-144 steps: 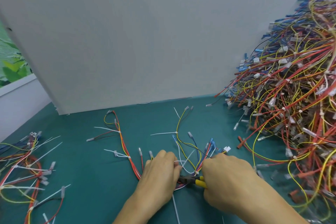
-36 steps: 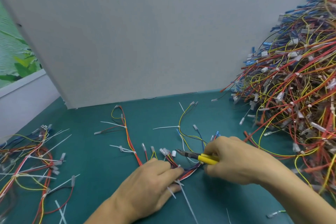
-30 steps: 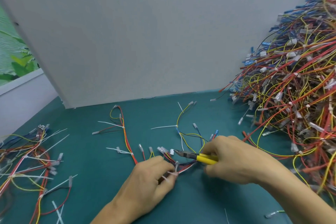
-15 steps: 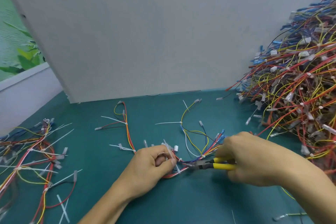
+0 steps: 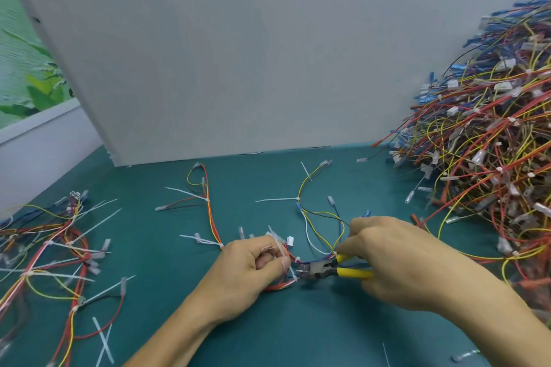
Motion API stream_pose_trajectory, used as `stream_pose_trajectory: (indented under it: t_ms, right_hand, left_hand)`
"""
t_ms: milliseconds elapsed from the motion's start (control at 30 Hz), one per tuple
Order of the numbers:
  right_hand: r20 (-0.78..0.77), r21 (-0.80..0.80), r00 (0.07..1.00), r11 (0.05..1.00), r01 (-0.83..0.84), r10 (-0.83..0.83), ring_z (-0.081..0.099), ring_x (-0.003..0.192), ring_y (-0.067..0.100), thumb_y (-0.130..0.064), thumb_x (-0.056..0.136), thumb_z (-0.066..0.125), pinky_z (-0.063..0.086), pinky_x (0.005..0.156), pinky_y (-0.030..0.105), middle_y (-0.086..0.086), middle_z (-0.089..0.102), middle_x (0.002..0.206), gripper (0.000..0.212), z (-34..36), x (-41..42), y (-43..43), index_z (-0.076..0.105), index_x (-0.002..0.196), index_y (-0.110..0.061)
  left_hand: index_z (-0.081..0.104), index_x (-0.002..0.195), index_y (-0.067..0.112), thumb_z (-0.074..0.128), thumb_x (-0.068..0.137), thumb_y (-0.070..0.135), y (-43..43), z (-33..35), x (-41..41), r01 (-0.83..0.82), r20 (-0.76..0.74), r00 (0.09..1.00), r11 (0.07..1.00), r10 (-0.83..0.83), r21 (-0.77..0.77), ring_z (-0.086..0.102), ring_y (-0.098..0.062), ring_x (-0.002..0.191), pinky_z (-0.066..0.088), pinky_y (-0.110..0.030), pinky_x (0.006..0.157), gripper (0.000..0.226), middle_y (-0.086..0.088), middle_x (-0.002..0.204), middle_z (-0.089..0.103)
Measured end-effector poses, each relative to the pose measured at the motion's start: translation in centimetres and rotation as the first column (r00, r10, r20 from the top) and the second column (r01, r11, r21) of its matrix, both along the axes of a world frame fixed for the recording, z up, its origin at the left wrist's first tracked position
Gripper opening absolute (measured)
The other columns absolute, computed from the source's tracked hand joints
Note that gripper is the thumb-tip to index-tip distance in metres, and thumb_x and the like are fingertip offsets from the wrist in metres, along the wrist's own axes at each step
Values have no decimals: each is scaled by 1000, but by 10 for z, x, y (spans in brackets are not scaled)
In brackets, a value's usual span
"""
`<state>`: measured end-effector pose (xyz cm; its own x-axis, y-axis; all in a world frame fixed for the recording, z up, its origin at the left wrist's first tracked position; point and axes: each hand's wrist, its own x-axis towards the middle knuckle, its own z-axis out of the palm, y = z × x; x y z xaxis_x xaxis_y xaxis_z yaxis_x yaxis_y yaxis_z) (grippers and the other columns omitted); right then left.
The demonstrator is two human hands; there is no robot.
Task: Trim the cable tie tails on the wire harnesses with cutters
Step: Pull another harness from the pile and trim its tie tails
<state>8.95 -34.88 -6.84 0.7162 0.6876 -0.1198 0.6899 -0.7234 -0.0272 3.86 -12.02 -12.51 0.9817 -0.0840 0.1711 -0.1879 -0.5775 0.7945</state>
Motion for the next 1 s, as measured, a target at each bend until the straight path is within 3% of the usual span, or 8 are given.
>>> stream_pose_trajectory:
  t_ms: [133, 367, 533, 700, 1000]
  right_hand:
    - [2, -10, 1000, 1000, -9, 9, 54, 99, 24, -24, 81, 52, 48, 80, 36, -12, 41, 95, 30, -3, 0, 2, 58, 108, -34]
    - [40, -12, 999, 1000, -28, 28, 54, 98, 22, -22, 82, 52, 41, 69, 31, -12, 33, 87, 24, -4, 3, 2, 55, 100, -37]
    - [59, -2, 997, 999, -40, 40, 53, 98, 22, -26, 84, 52, 36, 68, 30, -13, 33, 87, 25, -5, 4, 2, 58, 106, -37]
    - [69, 9, 996, 998, -56, 56, 54, 98, 22, -28, 84, 52, 40, 71, 30, -13, 35, 89, 26, -6, 6, 2, 58, 107, -36]
    - [107, 39, 992, 997, -68, 63, 55, 94, 24, -28, 82, 51, 32, 67, 28, -12, 38, 87, 17, -9, 3, 2, 57, 97, -36]
  left_hand:
    - [63, 74, 14, 63, 90, 15, -1, 0, 0, -1, -19, 1000, 1000, 1, -21, 27, -10, 55, 26, -25, 55, 16, 9, 55, 25]
    - [62, 72, 15, 63, 89, 15, -1, 0, 0, -4, -25, 1000, 1000, 3, -28, 27, -9, 55, 26, -24, 54, 17, 9, 55, 25]
    - [61, 68, 22, 63, 89, 15, -1, 0, 0, -3, -29, 1000, 1000, 3, -15, 27, -9, 54, 26, -22, 52, 22, 9, 54, 26]
    - [60, 71, 23, 63, 90, 16, -1, 0, 0, -5, -37, 999, 1000, 4, -18, 28, -12, 56, 28, -26, 55, 21, 7, 55, 27]
    - [62, 73, 14, 63, 89, 16, -1, 0, 0, -12, -15, 1000, 1000, 12, -11, 27, -9, 54, 27, -23, 53, 17, 8, 55, 26]
